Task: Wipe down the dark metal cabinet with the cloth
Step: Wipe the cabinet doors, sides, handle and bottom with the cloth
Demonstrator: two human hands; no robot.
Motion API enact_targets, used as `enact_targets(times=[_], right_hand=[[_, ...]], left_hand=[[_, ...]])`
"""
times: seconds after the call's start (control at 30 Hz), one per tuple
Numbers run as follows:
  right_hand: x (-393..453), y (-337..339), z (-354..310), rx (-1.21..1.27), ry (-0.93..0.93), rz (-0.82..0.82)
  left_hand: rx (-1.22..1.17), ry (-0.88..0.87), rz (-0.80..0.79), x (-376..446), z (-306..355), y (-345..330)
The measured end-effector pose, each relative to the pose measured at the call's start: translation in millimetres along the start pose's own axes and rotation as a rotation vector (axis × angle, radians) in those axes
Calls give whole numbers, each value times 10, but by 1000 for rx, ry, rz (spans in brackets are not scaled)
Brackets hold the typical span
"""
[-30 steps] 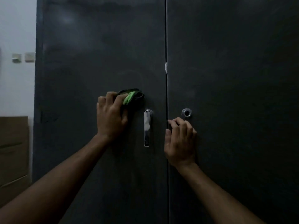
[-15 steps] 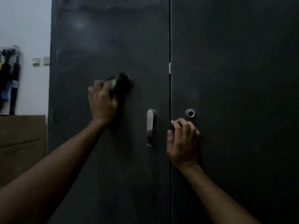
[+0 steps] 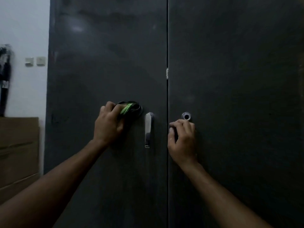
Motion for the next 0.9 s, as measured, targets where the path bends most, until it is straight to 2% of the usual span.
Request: enact_targets(times=[0.1,0.17,0.27,0.33,0.4,0.47,0.53,0.67,0.73,0.77,0.87,0.9], right_hand=[[100,123,-249,218,-97,-35],[195,175,-465,428,-145,-122],[346,152,-738,823,-282,-228],[433,167,-751,952,-363,-115],[500,303,-653,839,-351,13],[559,500,-470,634,-225,110],[665,716,-231,394,-138,181],[1050,984,241,-112,-183,275],[1245,864,204,-230,-203,227],[1305,729,101,-310,-149,165],[1216,367,-75,-507,120,-85],[1124,368,-6,-524,203,-117]], left_hand=[[-382,169,-14,54,206,74],[-637,176,-22,52,412,185],[-830,4,-99,48,922,258],[-839,-125,-264,21,1214,204],[-601,-178,-288,8,1314,115],[-388,-203,-189,14,1302,36],[-307,-171,-133,35,1280,-71],[-94,-108,-29,110,1283,-337],[-71,-92,31,117,1249,-399],[-61,-97,47,124,1227,-409],[-47,-137,57,124,1190,-414],[-50,-142,59,123,1192,-413]])
Point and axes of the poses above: each hand's wrist, its own x-axis towards the middle knuckle, its own y-axis out of the back of the hand, z = x × y, the point moved 2 cm from there along x, towards the middle knuckle, and after that the axes turned 13 degrees about -z, right-handed, at the moved point
